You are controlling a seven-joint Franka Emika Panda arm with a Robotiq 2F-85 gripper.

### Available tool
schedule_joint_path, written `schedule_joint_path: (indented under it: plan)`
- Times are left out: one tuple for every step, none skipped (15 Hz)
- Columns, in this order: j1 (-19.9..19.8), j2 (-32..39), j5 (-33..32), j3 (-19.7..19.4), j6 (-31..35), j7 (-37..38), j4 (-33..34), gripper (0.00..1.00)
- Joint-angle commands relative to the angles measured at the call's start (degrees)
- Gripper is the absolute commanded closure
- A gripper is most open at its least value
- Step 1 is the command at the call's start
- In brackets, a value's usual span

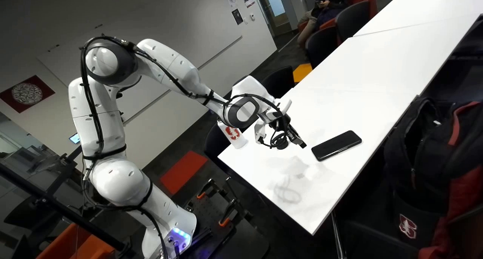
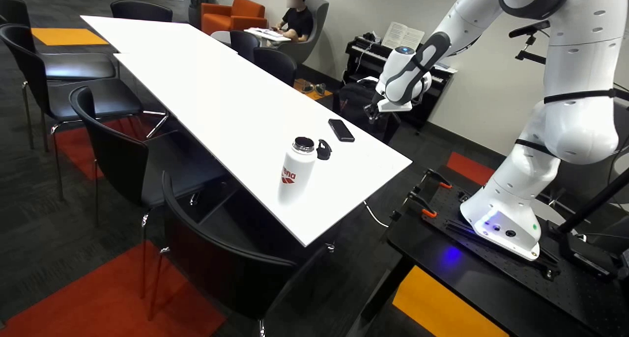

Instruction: Slide the black lid over the phone

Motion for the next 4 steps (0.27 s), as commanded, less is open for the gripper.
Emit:
schedule_joint_path:
  plan:
    - [9.06,-4.05,-2.96,-8.11,1.45,3.72,-5.87,1.00]
    - [11.00,-4.13,-3.25,-9.68,1.29,4.25,-6.23,1.00]
    - [13.28,-4.45,-3.48,-11.51,1.01,4.87,-6.81,1.00]
    - [14.81,-4.57,-3.25,-12.58,0.45,5.07,-7.01,1.00]
